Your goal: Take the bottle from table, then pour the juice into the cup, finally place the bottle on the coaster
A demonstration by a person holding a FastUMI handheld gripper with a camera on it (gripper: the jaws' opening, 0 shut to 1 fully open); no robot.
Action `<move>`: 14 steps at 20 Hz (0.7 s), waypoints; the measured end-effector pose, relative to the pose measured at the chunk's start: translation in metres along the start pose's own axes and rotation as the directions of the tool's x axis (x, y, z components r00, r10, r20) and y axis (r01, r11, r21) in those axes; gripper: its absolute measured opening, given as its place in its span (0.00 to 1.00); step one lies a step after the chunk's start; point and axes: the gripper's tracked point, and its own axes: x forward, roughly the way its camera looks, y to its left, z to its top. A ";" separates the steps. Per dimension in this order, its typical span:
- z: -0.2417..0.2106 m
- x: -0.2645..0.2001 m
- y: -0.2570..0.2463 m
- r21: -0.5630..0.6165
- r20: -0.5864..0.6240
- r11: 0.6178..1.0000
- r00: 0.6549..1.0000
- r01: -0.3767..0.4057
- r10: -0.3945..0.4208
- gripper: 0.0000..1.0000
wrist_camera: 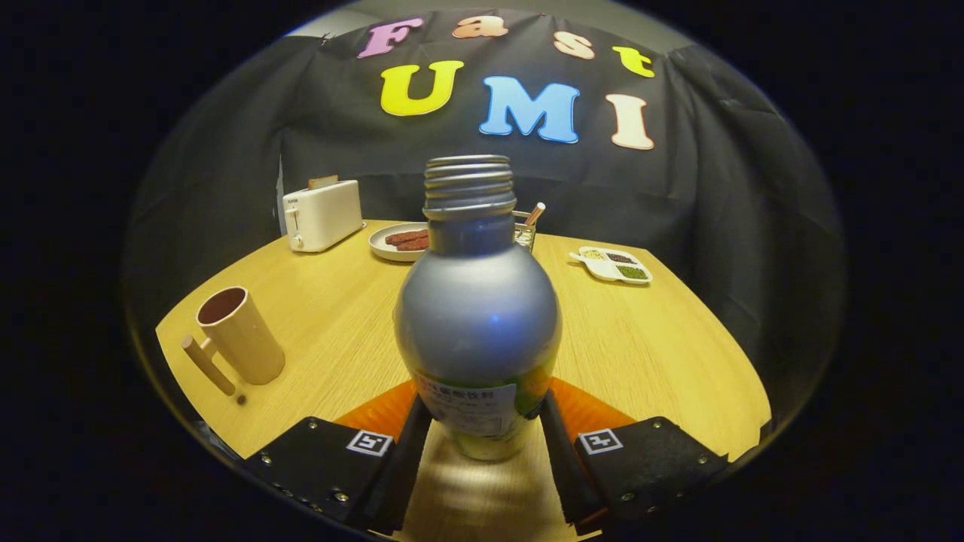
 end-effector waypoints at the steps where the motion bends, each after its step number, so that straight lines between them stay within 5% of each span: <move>1: 0.006 0.000 0.003 -0.020 0.006 1.000 1.000 0.005 -0.005 0.75; 14: 0.049 0.000 0.034 -0.297 0.020 0.953 0.998 0.066 -0.062 0.75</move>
